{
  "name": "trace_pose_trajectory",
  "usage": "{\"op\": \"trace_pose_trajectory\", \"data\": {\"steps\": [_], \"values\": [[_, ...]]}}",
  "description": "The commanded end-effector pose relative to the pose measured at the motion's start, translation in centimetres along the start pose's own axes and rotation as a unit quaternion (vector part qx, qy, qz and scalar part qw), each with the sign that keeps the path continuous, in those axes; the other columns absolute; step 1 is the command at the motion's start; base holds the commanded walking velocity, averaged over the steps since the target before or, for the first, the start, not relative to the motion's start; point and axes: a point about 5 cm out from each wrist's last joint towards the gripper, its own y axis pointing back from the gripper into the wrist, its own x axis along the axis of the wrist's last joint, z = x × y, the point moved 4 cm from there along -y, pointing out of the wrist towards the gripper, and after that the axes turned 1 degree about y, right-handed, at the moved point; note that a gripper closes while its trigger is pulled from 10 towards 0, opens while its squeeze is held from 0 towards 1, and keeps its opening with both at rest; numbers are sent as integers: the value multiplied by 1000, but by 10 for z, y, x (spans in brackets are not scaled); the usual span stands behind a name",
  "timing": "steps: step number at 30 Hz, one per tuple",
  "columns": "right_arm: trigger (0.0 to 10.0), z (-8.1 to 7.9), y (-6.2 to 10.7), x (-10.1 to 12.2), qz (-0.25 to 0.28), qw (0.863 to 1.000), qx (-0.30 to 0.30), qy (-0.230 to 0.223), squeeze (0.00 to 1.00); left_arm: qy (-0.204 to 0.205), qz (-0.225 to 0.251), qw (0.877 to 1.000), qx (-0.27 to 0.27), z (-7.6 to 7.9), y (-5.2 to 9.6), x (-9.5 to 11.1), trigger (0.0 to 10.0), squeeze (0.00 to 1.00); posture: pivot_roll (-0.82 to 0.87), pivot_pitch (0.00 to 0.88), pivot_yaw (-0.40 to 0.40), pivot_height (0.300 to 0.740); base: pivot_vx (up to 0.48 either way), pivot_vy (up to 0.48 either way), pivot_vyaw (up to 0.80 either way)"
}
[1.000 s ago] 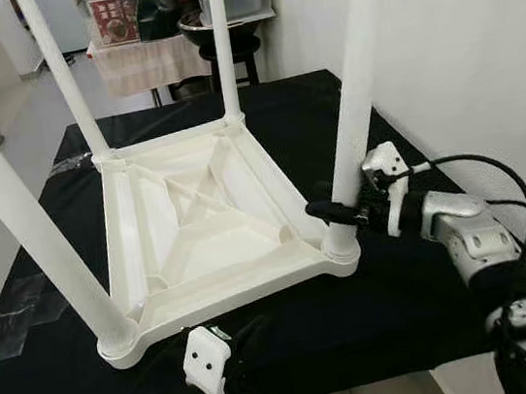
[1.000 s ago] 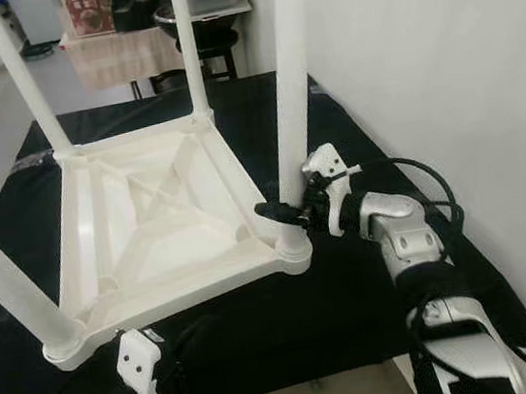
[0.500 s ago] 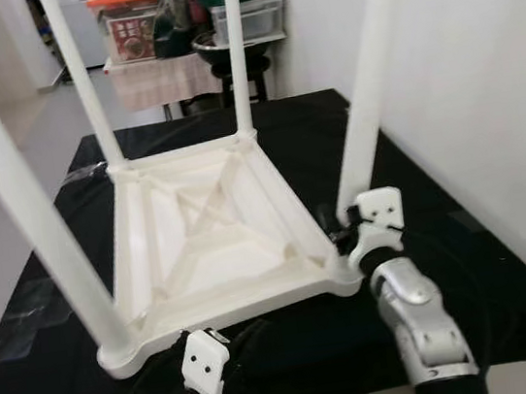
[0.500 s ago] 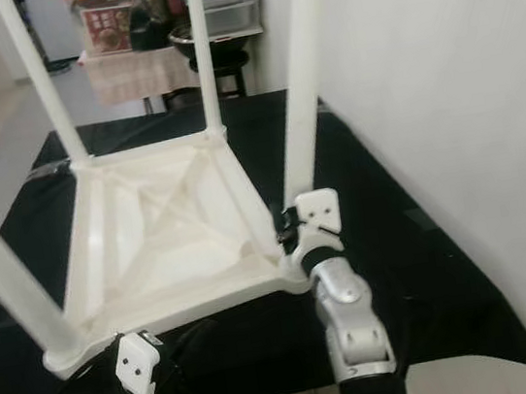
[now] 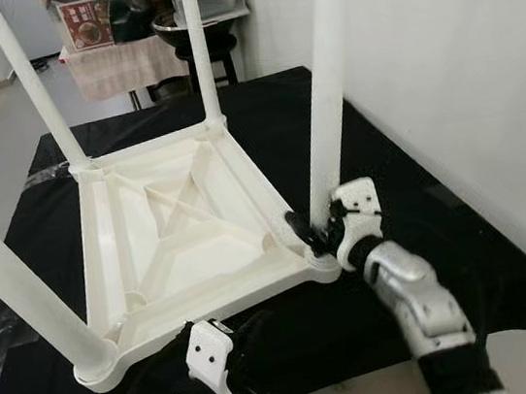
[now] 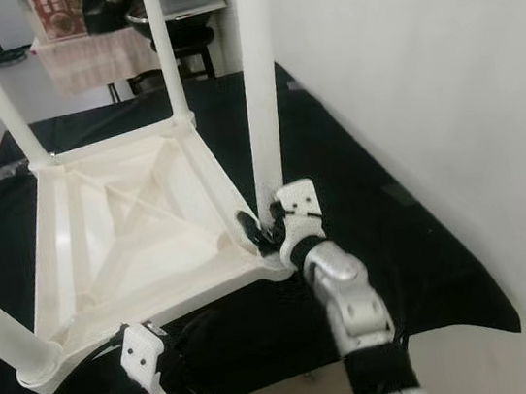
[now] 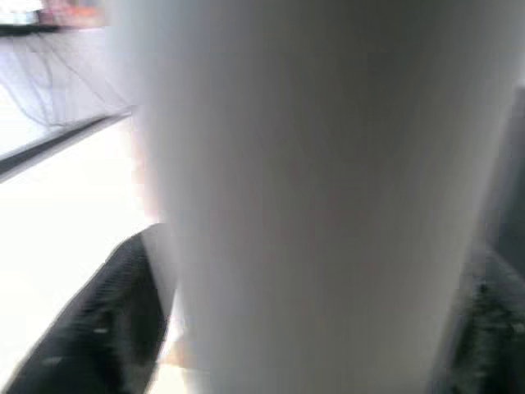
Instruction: Building children table
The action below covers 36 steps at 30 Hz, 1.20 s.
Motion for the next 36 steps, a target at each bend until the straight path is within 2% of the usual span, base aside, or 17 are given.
{"op": "trace_pose_trajectory", "data": {"steps": [1,2,3,4,6,8,9,13,15,16,25,31,33,34,36], "values": [[10000,-12,-5,6,9,999,51,4,635,11,-5,1000,2,0,1,-3,10000,0,3,0,-4,740,0,0,0],[10000,-11,-6,7,5,998,68,7,635,11,-5,1000,2,0,1,-3,10000,0,3,0,-4,740,0,0,0],[10000,-10,-5,7,0,995,99,26,0,10,-5,1000,3,0,0,-3,10000,0,9,0,-5,740,0,0,0],[10000,-9,-4,8,-3,991,125,45,0,10,-5,1000,3,-1,0,-3,10000,0,11,0,-6,740,0,0,0],[10000,-9,-4,8,-3,991,125,45,0,10,-5,1000,3,-1,0,-3,10000,0,11,0,-6,740,0,0,0],[10000,-4,-5,9,-15,982,178,58,0,9,-5,1000,4,-2,-1,-3,10000,0,19,0,-7,740,0,0,0],[10000,-3,-5,9,-22,977,205,57,0,9,-5,1000,4,-2,-2,-3,10000,0,19,0,-7,740,0,0,0],[10000,-1,-6,8,-32,972,226,54,0,9,-5,1000,4,-2,-2,-3,10000,0,22,0,-7,740,0,0,0],[10000,4,-10,10,-37,967,248,36,0,9,-5,1000,4,-3,-4,-3,10000,0,30,0,-11,740,0,0,0],[0,8,-12,12,-38,967,249,30,0,8,-4,1000,4,-3,-4,-3,10000,0,33,0,-12,740,0,0,0],[0,16,-14,13,-40,969,245,19,0,7,-4,1000,6,-2,-5,-3,10000,0,35,0,-16,740,0,0,0],[0,30,-5,7,-33,977,207,30,0,10,-4,1000,4,-2,-4,-3,10000,0,28,0,-11,740,0,0,0],[0,30,-2,-2,-31,986,162,31,0,11,-5,1000,4,-2,-3,-3,10000,0,16,0,-9,740,0,0,0],[0,30,-2,-2,-31,986,162,31,0,11,-5,1000,4,-2,-3,-3,10000,0,16,0,-9,740,0,0,0],[0,23,-3,-18,-34,996,82,23,0,10,-5,1000,4,-3,-2,-3,10000,0,14,0,-11,740,0,0,0]]}}
